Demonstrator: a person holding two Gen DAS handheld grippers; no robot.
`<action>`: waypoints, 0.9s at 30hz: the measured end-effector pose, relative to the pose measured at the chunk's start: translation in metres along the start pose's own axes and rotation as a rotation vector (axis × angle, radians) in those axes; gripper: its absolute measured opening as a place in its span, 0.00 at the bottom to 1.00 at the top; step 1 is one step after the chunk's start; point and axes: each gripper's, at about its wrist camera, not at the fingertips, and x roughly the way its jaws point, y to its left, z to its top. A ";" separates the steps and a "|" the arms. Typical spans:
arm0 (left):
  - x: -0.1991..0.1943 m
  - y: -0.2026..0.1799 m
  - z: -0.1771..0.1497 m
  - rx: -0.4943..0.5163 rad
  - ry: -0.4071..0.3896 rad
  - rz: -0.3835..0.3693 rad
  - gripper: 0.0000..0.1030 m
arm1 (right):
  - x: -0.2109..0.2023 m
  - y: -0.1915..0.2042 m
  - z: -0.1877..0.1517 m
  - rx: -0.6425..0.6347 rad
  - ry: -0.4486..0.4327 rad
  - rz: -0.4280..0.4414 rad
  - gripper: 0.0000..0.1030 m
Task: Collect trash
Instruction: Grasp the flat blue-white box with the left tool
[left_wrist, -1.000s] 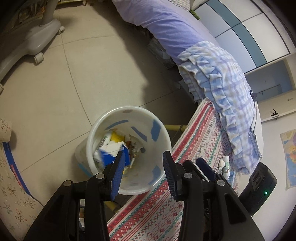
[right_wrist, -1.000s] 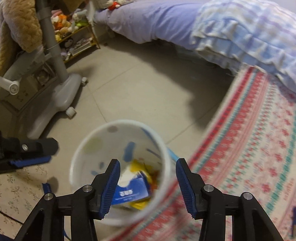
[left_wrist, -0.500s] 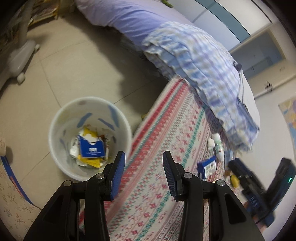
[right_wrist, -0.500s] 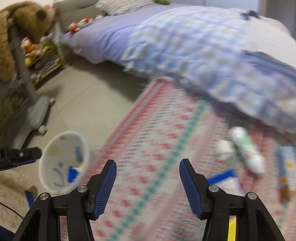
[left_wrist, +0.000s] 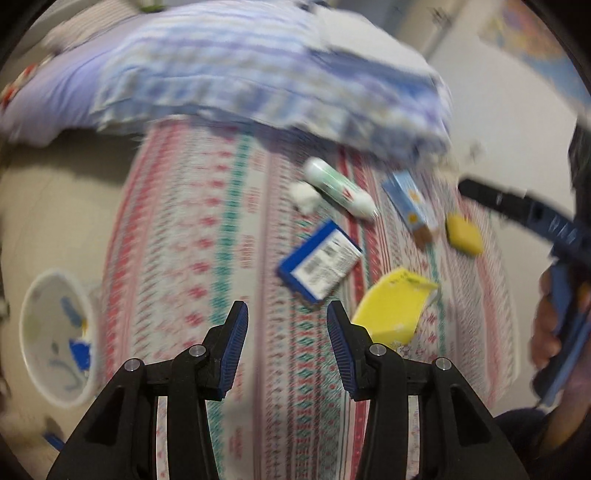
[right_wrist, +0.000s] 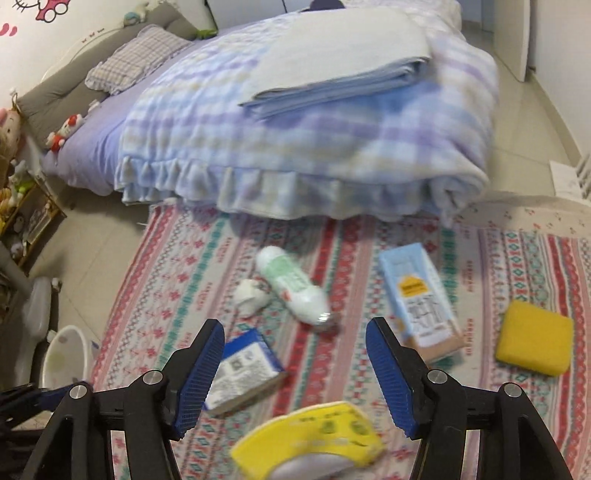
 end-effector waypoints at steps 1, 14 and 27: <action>0.008 -0.009 0.003 0.027 0.011 0.015 0.46 | 0.001 -0.004 0.000 0.000 0.007 -0.006 0.67; 0.102 -0.049 0.025 0.239 0.091 0.115 0.61 | 0.023 -0.073 0.000 0.038 0.066 -0.078 0.67; 0.080 -0.021 0.042 0.158 -0.006 0.082 0.15 | 0.057 -0.041 0.003 -0.042 0.105 -0.047 0.67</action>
